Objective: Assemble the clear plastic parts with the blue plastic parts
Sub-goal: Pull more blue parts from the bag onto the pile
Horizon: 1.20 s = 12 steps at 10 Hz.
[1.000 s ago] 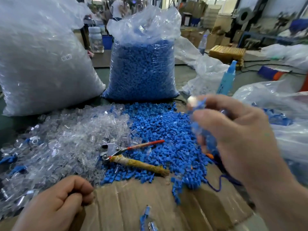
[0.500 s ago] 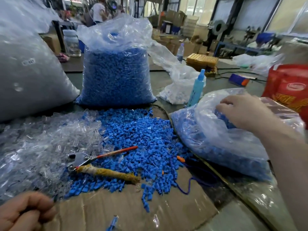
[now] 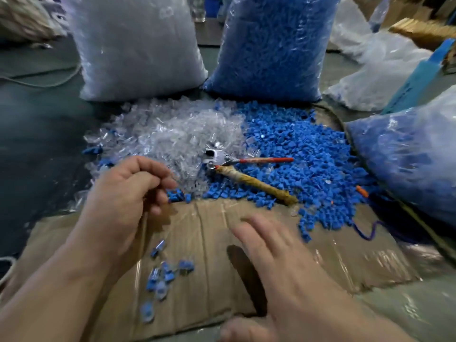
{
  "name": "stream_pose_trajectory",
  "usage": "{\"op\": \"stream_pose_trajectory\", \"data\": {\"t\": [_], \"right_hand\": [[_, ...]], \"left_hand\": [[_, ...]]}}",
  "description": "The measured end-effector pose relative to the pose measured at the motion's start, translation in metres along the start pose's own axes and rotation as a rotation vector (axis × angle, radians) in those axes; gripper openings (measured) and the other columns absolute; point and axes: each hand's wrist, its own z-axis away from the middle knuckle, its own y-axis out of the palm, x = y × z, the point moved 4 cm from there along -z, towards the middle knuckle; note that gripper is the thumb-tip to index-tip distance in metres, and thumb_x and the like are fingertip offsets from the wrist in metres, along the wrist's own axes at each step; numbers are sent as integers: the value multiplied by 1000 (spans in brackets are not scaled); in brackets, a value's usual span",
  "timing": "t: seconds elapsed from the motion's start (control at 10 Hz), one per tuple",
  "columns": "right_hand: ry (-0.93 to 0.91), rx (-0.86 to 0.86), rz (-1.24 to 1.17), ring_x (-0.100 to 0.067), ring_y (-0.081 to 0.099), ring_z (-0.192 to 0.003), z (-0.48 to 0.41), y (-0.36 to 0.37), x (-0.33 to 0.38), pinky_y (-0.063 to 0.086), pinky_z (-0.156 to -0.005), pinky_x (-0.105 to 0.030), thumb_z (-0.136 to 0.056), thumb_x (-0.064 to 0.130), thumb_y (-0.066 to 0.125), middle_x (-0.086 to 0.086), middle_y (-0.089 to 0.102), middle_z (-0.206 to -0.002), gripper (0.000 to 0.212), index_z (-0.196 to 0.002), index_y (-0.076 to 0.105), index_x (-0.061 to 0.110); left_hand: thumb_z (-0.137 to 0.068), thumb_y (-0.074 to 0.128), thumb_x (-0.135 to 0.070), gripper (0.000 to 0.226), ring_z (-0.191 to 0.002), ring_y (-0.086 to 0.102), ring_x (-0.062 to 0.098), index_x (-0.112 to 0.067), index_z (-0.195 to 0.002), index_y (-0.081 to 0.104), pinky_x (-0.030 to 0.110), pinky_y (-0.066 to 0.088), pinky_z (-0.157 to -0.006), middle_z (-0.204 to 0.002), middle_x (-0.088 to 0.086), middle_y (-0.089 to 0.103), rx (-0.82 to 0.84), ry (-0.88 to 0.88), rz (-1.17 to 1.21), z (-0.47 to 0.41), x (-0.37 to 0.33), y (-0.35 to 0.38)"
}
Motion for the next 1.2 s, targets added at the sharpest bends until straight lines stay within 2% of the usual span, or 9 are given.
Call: {"op": "stream_pose_trajectory", "data": {"t": [0.1, 0.2, 0.3, 0.5, 0.6, 0.8, 0.9, 1.0, 1.2], "right_hand": [[-109, -32, -8, -7, -13, -141, -29, 17, 26, -32, -99, -17, -78, 71, 61, 12, -10, -156, 104, -151, -5, 35], [-217, -43, 140, -27, 11, -142, -56, 37, 58, -15, -116, -42, -77, 66, 66, -10, 17, -153, 95, -147, 14, 27], [-230, -90, 289, -35, 39, -124, -72, 43, 77, 26, -111, -54, -77, 67, 62, -11, 44, -128, 79, -138, 35, 25], [-293, -193, 274, -30, 49, -106, -75, 48, 74, 42, -94, -44, -88, 53, 52, -6, 53, -111, 35, -110, 61, 27], [-288, -252, 284, -26, 51, -95, -72, 42, 68, 43, -79, -37, -90, 52, 49, -1, 56, -102, 28, -98, 64, 30], [-426, -260, 282, -28, 47, -86, -73, 27, 49, 46, -70, -39, -93, 41, 53, -8, 58, -95, 26, -92, 64, 18], [-472, -318, 171, -27, 49, -72, -71, 27, 45, 46, -58, -38, -83, 35, 65, -7, 57, -79, 20, -82, 61, 16], [-483, -366, 135, -25, 49, -62, -67, 29, 42, 44, -50, -33, -79, 33, 67, -4, 55, -69, 18, -76, 59, 17], [-355, -485, -185, -14, 49, -59, -62, 0, 30, 46, -53, -33, -75, 24, 69, 4, 56, -66, 6, -75, 65, 19]], "left_hand": [[-78, 45, -2, 39, -50, 54, 9, -28, -67, 72, 18, 40, -38, -69, 4, 70, -21, 45, 63, 1, -9, -1], [-73, 47, -5, 33, -49, 52, 10, -27, -68, 72, 19, 41, -39, -68, 5, 69, -48, 60, 88, 1, -13, -1], [-73, 49, -7, 32, -48, 54, 9, -29, -68, 71, 18, 42, -39, -67, 3, 70, -43, 90, -5, 0, -15, -1], [-74, 50, -8, 29, -51, 54, 10, -29, -71, 71, 20, 43, -40, -70, 5, 71, -30, 118, -93, 2, -15, 1], [-73, 50, -10, 27, -50, 54, 9, -27, -73, 71, 20, 44, -41, -69, 6, 71, 4, 105, -120, 6, -15, 7], [-80, 52, -2, 25, -52, 54, 10, -19, -77, 70, 21, 44, -44, -71, 9, 70, 74, 60, -103, 16, -7, 21], [-89, 47, 12, 41, -50, 54, 10, -20, -76, 70, 20, 41, -40, -71, 10, 70, 107, 66, -159, 15, -4, 21], [-83, 52, 2, 30, -51, 54, 11, -21, -77, 71, 21, 40, -39, -72, 11, 71, 110, 85, -193, 14, -2, 20], [-81, 55, -1, 26, -52, 56, 15, -21, -79, 70, 21, 45, -45, -69, 8, 70, 168, 122, -272, 16, 4, 21]]}}
